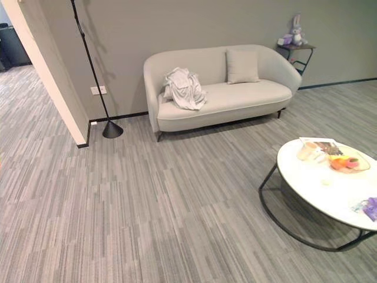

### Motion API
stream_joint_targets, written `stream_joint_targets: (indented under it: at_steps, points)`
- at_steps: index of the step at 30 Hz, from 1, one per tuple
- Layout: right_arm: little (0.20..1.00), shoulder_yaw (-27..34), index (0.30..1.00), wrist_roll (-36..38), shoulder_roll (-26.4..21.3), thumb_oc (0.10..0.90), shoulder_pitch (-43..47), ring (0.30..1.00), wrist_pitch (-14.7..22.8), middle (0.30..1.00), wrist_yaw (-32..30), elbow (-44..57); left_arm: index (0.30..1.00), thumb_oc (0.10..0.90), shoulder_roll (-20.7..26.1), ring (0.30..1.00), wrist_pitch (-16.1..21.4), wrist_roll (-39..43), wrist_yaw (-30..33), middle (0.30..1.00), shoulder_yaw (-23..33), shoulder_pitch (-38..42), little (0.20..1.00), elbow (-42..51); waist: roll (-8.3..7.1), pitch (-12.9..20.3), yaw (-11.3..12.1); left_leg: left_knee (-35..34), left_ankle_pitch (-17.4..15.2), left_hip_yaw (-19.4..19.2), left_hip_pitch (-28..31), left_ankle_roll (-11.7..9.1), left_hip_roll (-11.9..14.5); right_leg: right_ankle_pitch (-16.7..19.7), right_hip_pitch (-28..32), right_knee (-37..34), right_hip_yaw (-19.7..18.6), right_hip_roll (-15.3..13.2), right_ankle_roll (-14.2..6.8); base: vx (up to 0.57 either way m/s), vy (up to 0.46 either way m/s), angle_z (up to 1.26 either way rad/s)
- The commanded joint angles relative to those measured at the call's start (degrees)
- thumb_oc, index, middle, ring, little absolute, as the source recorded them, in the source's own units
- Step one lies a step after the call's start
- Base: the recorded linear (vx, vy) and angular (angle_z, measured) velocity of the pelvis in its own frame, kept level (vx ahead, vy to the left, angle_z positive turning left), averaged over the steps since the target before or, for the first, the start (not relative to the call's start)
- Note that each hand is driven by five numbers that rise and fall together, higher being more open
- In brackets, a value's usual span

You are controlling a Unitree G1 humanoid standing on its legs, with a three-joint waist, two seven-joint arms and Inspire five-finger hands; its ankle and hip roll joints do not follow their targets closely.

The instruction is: Hang the clothes on the sofa on the clothes rack.

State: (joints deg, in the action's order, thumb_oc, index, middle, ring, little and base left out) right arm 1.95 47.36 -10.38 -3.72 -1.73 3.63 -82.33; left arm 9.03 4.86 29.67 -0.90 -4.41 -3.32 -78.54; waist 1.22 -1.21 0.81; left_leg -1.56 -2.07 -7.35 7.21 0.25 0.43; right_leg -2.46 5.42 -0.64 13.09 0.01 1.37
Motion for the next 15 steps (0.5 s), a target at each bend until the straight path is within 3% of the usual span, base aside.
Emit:
stream_joint_targets:
  at_steps: [1, 6, 15]
  points:
    - [0.900, 0.09, 0.900, -2.60, 1.15, 0.800, 3.86, 0.900, 1.57, 0.900, 0.56, -3.87, 0.900, 0.800, -0.97, 0.900, 2.83, -2.60, -0.32, 0.900, -0.56, 3.70, 0.900, -1.98, -1.80, 0.62, 0.37, -3.44, 0.50, -1.82, -0.05, -2.55, 2.38, 0.99, 3.80, -4.36, -0.49, -3.93, -6.14, 0.00, 0.000, 0.00]
    - [0.900, -1.37, 0.900, -5.38, 1.18, 0.800, 3.70, 0.900, 1.63, 0.900, 0.94, -3.65, 0.900, 0.800, -1.13, 0.900, 2.74, -4.13, -0.73, 0.900, -2.01, 3.73, 0.900, -1.63, -1.96, 0.96, 0.20, -3.44, 0.31, -1.78, 0.16, -2.44, 2.28, 1.13, 3.74, -4.36, -0.87, -3.92, -6.19, 0.00, 0.000, 0.00]
    - [0.900, -8.30, 0.900, -20.19, 0.56, 0.800, 3.82, 0.900, 1.98, 0.900, 1.71, -2.22, 0.900, 0.800, -0.91, 0.900, 2.01, -12.30, -2.08, 0.900, -5.54, 3.36, 0.900, -2.54, -2.41, 0.93, -0.45, -3.44, -0.28, -2.74, 0.59, -2.04, 2.15, 1.88, 3.28, -4.36, -2.23, -4.23, -6.54, -0.01, 0.026, -0.10]
